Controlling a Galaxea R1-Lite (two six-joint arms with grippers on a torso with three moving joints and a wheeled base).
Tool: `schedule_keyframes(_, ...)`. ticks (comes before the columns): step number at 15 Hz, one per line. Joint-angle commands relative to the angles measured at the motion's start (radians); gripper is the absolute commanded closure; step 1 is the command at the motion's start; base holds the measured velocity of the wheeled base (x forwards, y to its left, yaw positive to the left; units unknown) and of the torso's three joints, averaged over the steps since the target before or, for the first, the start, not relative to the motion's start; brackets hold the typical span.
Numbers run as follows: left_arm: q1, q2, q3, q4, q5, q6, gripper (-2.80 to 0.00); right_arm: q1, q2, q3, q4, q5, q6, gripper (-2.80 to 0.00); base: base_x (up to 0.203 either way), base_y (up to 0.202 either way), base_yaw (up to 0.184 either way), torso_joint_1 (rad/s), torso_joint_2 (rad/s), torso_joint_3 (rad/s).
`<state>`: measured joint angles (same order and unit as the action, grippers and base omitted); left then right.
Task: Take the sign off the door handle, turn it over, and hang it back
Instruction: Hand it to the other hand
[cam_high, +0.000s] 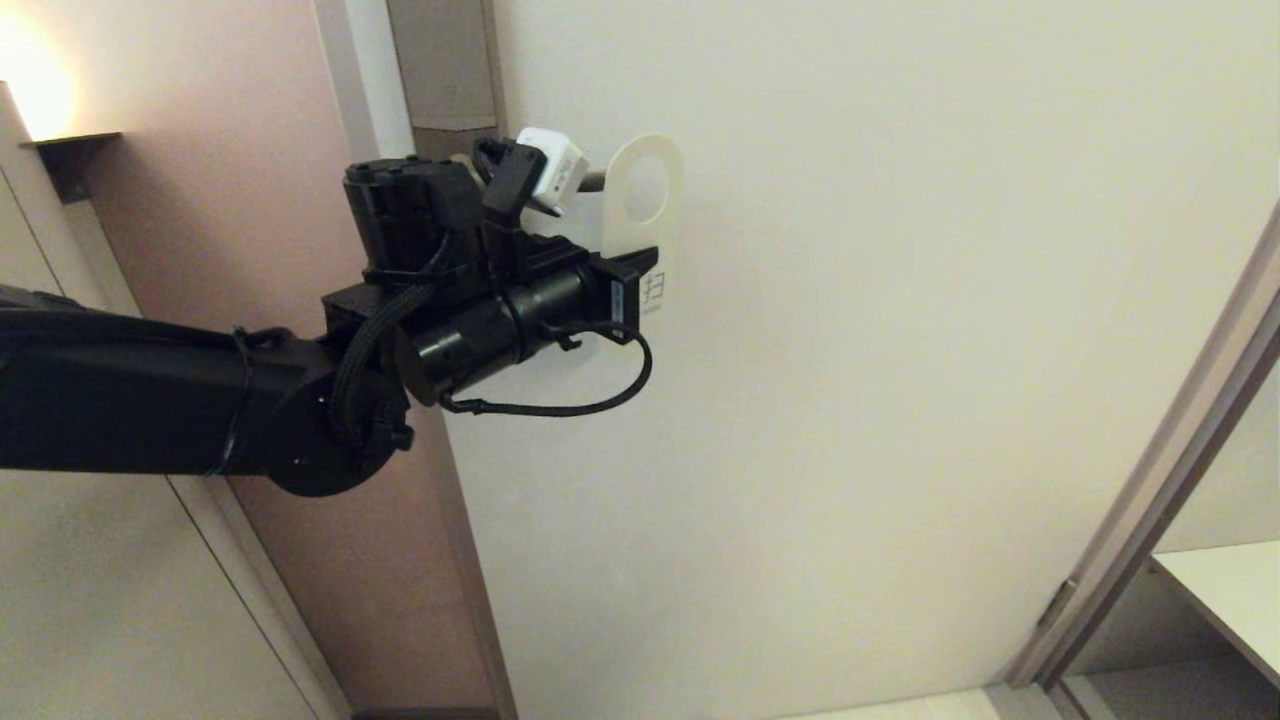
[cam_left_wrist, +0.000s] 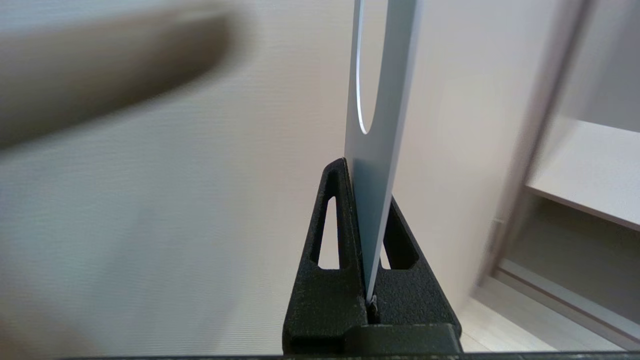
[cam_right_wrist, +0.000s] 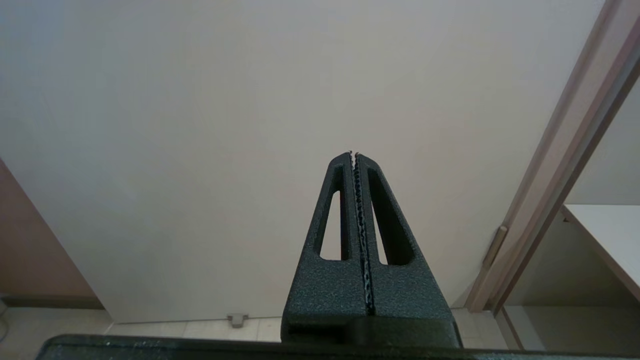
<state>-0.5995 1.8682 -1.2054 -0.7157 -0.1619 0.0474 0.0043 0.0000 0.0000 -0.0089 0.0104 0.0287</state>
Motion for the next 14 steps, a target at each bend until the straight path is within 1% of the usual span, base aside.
schedule_keyframes(1, -0.023, -0.028, 0.023, -0.005, -0.001, 0.000, 0.00, 0.000, 0.000, 0.000, 0.000, 0.000, -0.001, 0.00, 0.000, 0.000, 0.000, 0.000, 0.00, 0.000)
schedule_keyframes(5, -0.084, -0.108, 0.130, -0.005, -0.003, 0.002, 0.00, 0.000, 0.000, 0.000, 0.000, 0.000, 0.000, 0.00, 0.000, 0.000, 0.000, 0.000, 0.00, 0.000)
schedule_keyframes(8, -0.108, -0.186, 0.200, -0.001, -0.016, 0.000, 0.00, 0.000, 0.000, 0.000, 0.000, 0.000, 0.000, 0.00, 0.000, 0.000, 0.000, 0.000, 0.00, 0.000)
schedule_keyframes(9, -0.110, -0.212, 0.218, 0.004, -0.036, 0.000, 0.00, 0.000, 0.000, 0.000, 0.000, 0.000, 0.000, 0.00, 0.000, 0.000, 0.000, 0.000, 0.00, 0.000)
schedule_keyframes(10, -0.109, -0.240, 0.238, 0.011, -0.076, -0.001, 0.00, 0.000, 0.000, 0.000, 0.000, 0.000, 0.000, 0.00, 0.000, 0.000, 0.000, 0.000, 0.00, 0.000)
schedule_keyframes(14, -0.104, -0.349, 0.302, 0.083, -0.255, -0.009, 0.00, 0.000, 0.002, 0.000, 0.000, 0.000, 0.000, 0.00, 0.000, 0.000, 0.000, 0.000, 0.00, 0.000)
